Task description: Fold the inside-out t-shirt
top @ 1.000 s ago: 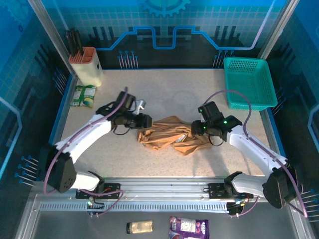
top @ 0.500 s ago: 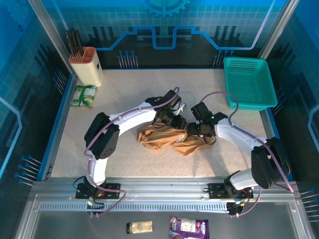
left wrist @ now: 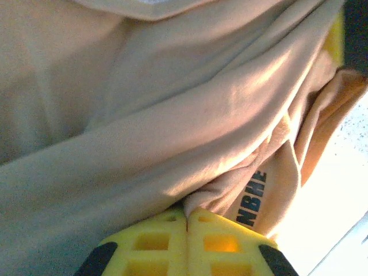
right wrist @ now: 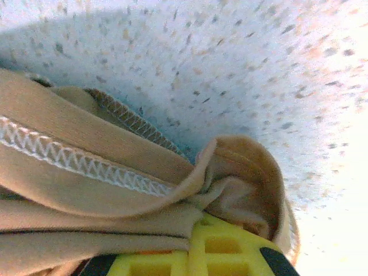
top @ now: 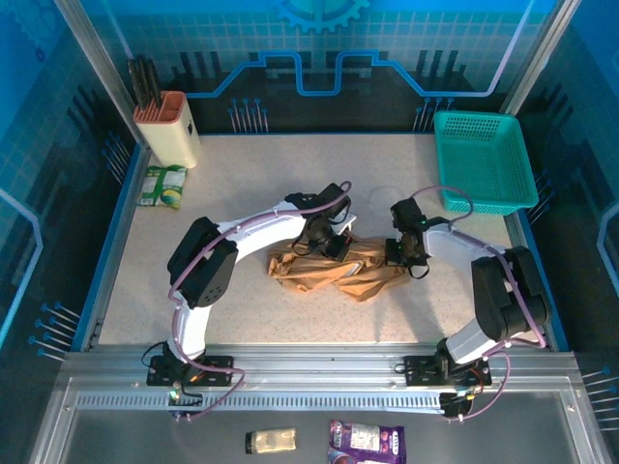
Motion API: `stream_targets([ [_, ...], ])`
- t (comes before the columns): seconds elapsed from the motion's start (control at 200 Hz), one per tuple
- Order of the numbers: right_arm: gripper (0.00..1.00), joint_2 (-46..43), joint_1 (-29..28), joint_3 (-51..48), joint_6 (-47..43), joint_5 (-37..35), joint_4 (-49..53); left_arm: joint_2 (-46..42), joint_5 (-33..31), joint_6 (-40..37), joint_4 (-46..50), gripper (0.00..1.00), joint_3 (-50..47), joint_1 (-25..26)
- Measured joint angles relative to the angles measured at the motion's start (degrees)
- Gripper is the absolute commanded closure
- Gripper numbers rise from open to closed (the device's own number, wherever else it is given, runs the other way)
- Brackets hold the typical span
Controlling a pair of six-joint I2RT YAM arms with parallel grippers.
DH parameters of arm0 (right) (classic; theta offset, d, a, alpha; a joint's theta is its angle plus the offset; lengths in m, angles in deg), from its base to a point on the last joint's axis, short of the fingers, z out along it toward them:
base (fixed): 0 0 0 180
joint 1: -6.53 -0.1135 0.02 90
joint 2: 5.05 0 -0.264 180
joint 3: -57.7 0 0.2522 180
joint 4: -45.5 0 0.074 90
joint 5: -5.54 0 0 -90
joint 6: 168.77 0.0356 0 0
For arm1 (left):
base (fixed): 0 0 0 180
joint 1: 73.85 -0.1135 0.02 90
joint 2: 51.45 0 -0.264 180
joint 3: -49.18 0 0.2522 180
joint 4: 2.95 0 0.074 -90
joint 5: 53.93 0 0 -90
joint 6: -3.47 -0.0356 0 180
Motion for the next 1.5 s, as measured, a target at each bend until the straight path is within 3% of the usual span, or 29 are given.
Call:
stream_targets([
  [0.165, 1.0, -9.49, 3.28, 1.16, -0.07, 0.42, 1.57, -4.39, -0.42, -0.28, -0.09, 1.0, -2.27, -0.98],
  [0.285, 1.0, -16.37, 5.2, 5.11, -0.74, 0.44, 3.93, -11.13, 0.17, -0.11, -0.85, 1.0, -4.39, -4.44],
  [0.57, 1.0, -24.79, 9.6, 18.03, -3.76, 0.37, 10.45, -30.34, 8.55, 1.46, -3.21, 1.0, -5.35, -23.56],
  [0.991, 1.0, -25.53, 10.32, 39.36, -8.63, -0.24, 13.94, -37.92, 24.09, 6.45, -4.52, 1.0, 6.71, -45.97],
  [1.146, 1.0, -27.69, 10.34, 43.89, -8.81, 1.51, 12.13, -40.22, 26.43, 8.66, -7.5, 1.0, 6.47, -47.25],
  [1.301, 1.0, -28.52, 10.49, 43.25, -8.59, 6.12, 11.34, -41.18, 27.85, 10.54, -11.26, 1.0, -1.9, -47.36],
  [1.501, 1.0, -22.12, 10.71, 37.88, -7.3, 10.49, 10.45, -33.97, 28.24, 13.46, -13.4, 1.0, -9.73, -47.39],
])
